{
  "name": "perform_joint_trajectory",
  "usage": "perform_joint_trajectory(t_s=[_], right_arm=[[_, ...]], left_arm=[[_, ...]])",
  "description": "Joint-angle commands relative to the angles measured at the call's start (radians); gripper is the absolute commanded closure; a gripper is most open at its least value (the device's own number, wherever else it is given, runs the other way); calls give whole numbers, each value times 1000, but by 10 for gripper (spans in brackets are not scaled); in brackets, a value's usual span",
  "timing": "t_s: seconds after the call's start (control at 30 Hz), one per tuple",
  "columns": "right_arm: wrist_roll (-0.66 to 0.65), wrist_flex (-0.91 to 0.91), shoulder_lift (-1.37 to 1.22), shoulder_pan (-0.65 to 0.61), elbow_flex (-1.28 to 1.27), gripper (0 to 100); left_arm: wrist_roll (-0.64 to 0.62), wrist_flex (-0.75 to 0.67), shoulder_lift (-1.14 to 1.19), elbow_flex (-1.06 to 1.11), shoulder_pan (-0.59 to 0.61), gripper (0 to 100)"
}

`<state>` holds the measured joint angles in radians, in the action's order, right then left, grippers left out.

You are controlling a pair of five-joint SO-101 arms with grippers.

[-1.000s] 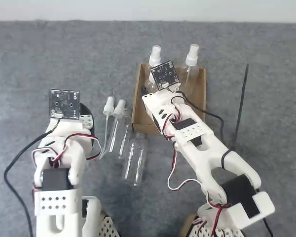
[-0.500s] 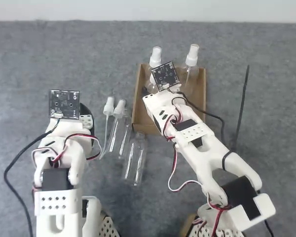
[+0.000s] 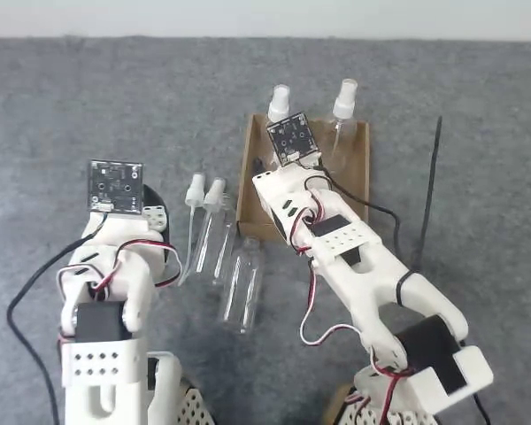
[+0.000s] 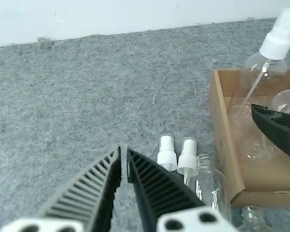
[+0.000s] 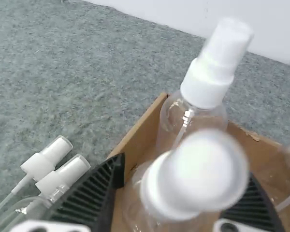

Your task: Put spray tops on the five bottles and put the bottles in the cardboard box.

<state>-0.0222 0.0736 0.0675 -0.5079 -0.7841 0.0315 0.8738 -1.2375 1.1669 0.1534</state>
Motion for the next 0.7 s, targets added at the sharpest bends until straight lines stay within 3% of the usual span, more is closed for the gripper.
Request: perform_joint_trajectory(t_s=[0.0, 0.5, 0.67], right_arm=[[-14, 1, 70, -1, 14, 718], [-15, -99, 73, -2, 178, 719], [-15, -197, 188, -2, 192, 719]], left_arm=[[-8, -26, 3, -54, 5, 990], [-8, -25, 3, -54, 5, 990], [-8, -26, 5, -53, 5, 990]])
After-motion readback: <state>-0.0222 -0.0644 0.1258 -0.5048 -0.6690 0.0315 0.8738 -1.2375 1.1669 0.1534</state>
